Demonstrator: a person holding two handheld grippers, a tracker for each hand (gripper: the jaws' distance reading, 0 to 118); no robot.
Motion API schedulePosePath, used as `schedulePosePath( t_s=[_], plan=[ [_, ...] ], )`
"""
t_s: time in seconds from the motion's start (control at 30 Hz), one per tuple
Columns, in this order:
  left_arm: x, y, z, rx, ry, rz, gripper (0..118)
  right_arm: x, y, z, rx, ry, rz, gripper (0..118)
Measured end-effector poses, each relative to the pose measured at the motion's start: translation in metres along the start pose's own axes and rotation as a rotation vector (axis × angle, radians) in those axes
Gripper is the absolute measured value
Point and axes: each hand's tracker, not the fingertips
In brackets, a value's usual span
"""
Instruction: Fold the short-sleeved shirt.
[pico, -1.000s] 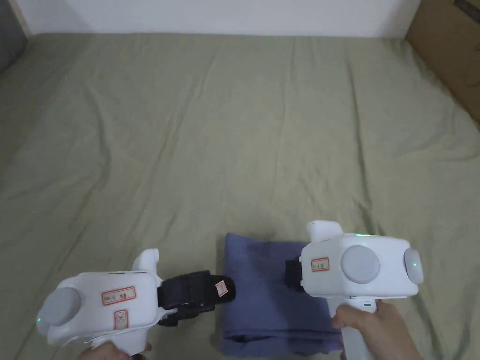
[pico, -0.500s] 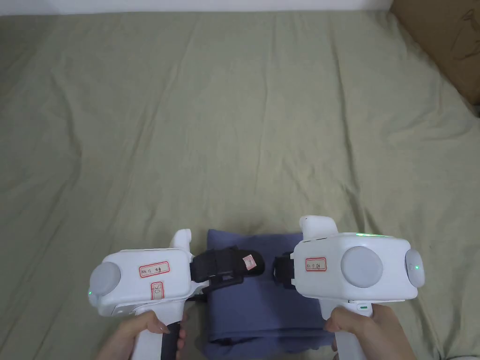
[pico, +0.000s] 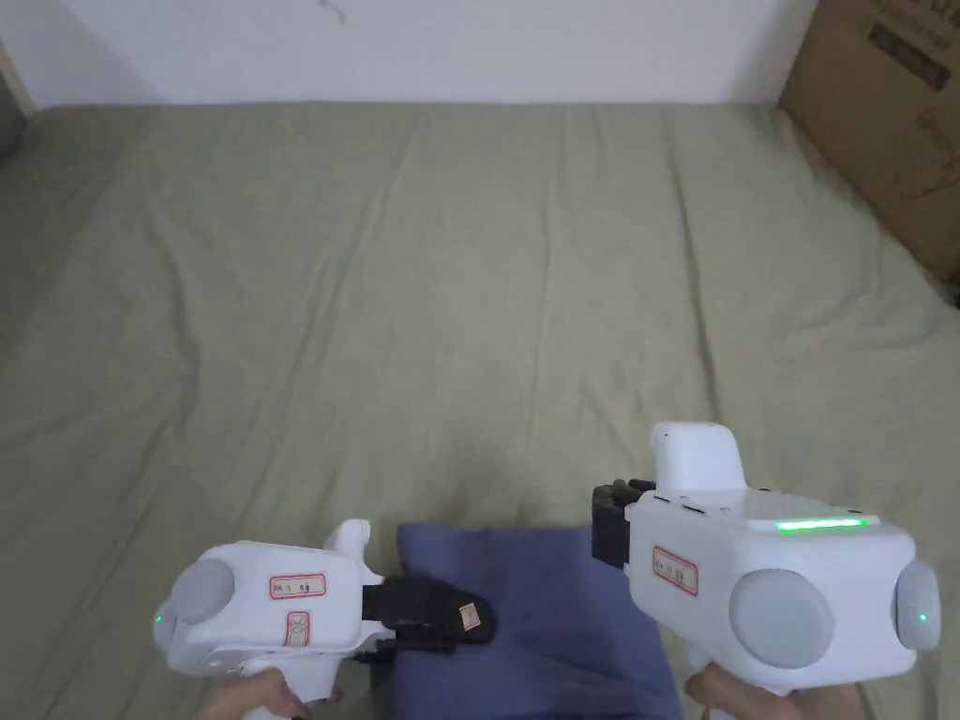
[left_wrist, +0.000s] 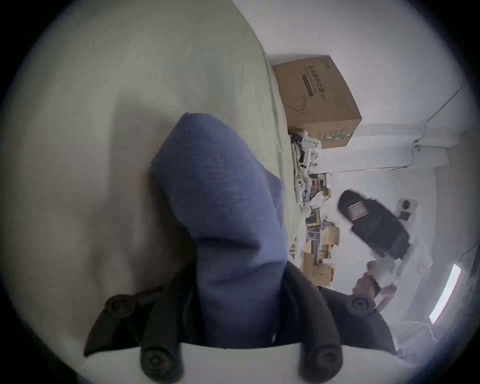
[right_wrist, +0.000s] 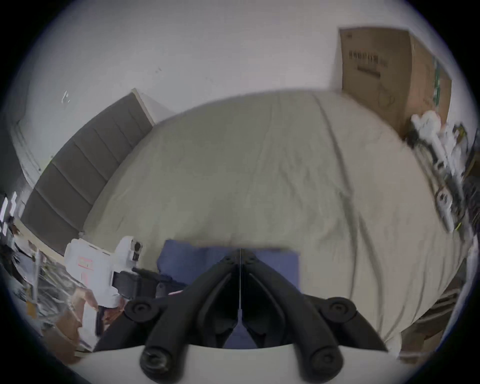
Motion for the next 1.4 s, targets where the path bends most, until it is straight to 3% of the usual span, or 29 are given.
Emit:
schedulePosePath(
  t_s=[0.1,0.33,0.6,0.83,0.87,0.97,1.0,1.13,1.17,1.2,1.23,1.27,1.3,1.4],
  plan=[
    [-0.006,0.001,0.046,0.028,0.093,-0.040,29,-0.025,0.012,0.012,0.123,-0.039,0.052,2],
    [-0.029,0.011,0.181,0.103,0.463,-0.060,29,-0.090,0.038,0.023,0.352,-0.025,0.035,2],
    [-0.049,0.020,0.274,0.043,0.967,-0.132,29,-0.149,0.048,0.009,0.368,0.005,0.057,2],
    [-0.064,0.029,0.288,0.034,1.212,-0.212,30,-0.172,0.038,-0.004,0.321,0.023,0.102,2],
    [-0.064,0.028,0.286,0.048,1.250,-0.206,44,-0.172,0.037,-0.006,0.317,0.020,0.108,2],
    [-0.063,0.025,0.285,0.084,1.379,-0.262,105,-0.171,0.036,-0.007,0.302,0.023,0.106,2],
    [-0.059,0.023,0.287,0.104,1.344,-0.263,110,-0.170,0.036,-0.007,0.297,0.026,0.103,2],
    [-0.035,0.018,0.293,0.204,1.231,-0.171,109,-0.164,0.036,-0.005,0.293,0.020,0.099,2],
    [-0.024,0.014,0.293,0.251,1.198,-0.187,102,-0.161,0.035,-0.003,0.295,0.021,0.093,2],
    [-0.012,0.009,0.292,0.293,1.157,-0.201,88,-0.159,0.035,-0.001,0.296,0.020,0.087,2],
    [-0.002,0.005,0.291,0.322,1.118,-0.201,65,-0.156,0.035,0.001,0.299,0.019,0.083,2],
    [0.010,0.000,0.288,0.347,1.075,-0.200,30,-0.153,0.034,0.005,0.300,0.018,0.077,2],
    [0.020,-0.005,0.283,0.373,1.046,-0.203,11,-0.150,0.033,0.008,0.300,0.019,0.072,2],
    [0.058,-0.021,0.256,0.386,1.007,-0.273,1,-0.136,0.029,0.018,0.302,0.017,0.054,2]
  ],
)
